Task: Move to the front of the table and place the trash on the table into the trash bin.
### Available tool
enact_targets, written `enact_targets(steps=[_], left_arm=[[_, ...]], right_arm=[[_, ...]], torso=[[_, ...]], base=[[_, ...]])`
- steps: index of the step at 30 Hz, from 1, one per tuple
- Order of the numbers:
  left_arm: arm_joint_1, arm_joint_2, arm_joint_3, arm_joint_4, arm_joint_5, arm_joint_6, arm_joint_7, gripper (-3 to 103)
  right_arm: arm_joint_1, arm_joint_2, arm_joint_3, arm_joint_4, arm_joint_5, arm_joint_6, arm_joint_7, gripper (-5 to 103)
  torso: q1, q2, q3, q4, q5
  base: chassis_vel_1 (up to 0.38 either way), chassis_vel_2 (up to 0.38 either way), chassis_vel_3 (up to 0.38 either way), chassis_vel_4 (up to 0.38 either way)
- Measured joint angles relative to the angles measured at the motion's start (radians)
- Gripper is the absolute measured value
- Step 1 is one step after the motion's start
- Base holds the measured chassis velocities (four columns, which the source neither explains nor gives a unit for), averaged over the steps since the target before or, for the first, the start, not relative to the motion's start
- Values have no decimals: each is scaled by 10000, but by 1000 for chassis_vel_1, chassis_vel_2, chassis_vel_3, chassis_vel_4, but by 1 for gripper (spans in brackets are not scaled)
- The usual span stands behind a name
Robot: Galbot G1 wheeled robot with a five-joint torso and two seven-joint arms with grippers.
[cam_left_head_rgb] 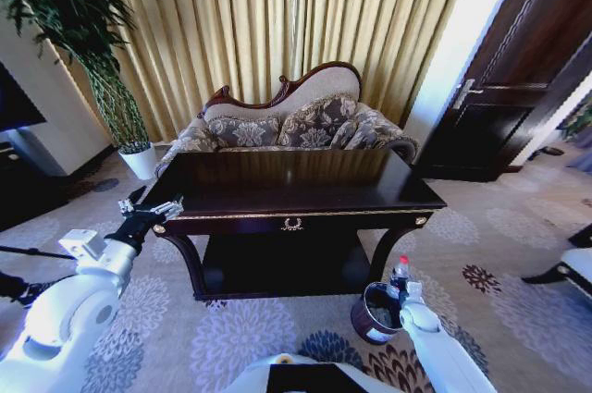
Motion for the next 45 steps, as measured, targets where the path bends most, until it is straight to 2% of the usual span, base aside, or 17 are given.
enact_targets(steps=[3, 4, 7, 10, 12, 15, 16, 18, 21, 24, 26, 28, 40, 42, 45], left_arm=[[55, -4, -71, -23, 3, -17, 98, 100], [71, 3, -104, -36, 4, -28, 125, 100], [75, 34, -128, -37, 3, -36, 136, 100], [63, 63, -132, -33, 3, -50, 156, 100], [61, 62, -122, -31, 3, -52, 157, 100], [56, 32, -75, -27, 6, -55, 166, 100], [56, 32, -75, -27, 6, -55, 166, 100], [56, 29, -71, -27, 13, -72, 173, 100], [55, 40, -77, -27, 14, -77, 174, 100], [34, 93, -95, -20, 14, -86, 179, 100], [28, 98, -95, -15, 14, -86, 180, 100], [21, 101, -96, -10, 13, -89, 182, 100], [-4, 134, -76, 1, 6, -89, 202, 100], [-17, 134, -71, 7, 7, -90, 203, 100], [-30, 120, -70, 56, 1, -92, 203, 100]], right_arm=[[183, 0, 38, -360, -177, 106, 0, 25], [209, 0, 58, -418, -226, 118, 9, 22], [193, 9, 82, -403, -279, 118, 30, 25], [18, 41, 129, -125, -358, 98, 57, 41], [-15, 47, 133, -64, -359, 85, 61, 41], [-169, 75, 142, 206, -360, 24, 73, 57], [-169, 75, 142, 206, -360, 24, 73, 57], [-248, 80, 143, 305, -360, 3, 75, 68], [-281, 79, 152, 345, -360, -5, 77, 73], [-342, 52, 166, 441, -359, -14, 80, 90], [-352, 46, 169, 460, -358, -14, 81, 90], [-391, 33, 180, 503, -349, -19, 83, 100], [-503, 41, 213, 604, -265, -58, 90, 100], [-557, 25, 234, 794, -98, -141, 93, 100], [-870, -76, 265, 2087, 765, -515, 127, 100]], torso=[[0, 0, 0, 3, -1], [0, 0, 0, 3, 0], [0, 0, 0, 1, 0], [0, 0, -1, 0, 0], [0, 0, -1, 1, -1], [0, 0, -1, 1, -1], [0, 0, -1, 1, -1], [0, 0, -1, 1, 0], [0, 0, -1, 1, -1], [0, 1, -1, 1, -1], [0, 0, -1, 1, -1], [0, 0, -1, 1, -1], [0, 1, -1, 1, 1], [0, 1, -1, 1, 1], [0, 0, -1, -2, 2]], base=[[0, 0, 0, 0], [0, 0, 0, 0], [0, 0, 0, 0], [0, 0, 0, 0], [0, 0, 0, 0], [0, 0, 0, 0], [0, 0, 0, 0], [0, 0, 0, 0], [0, 0, 0, 0], [0, 0, 0, 0], [0, 0, 0, 0], [0, 0, 0, 0], [0, 0, 0, 0], [0, 0, 0, 0], [0, 0, 0, 0]])
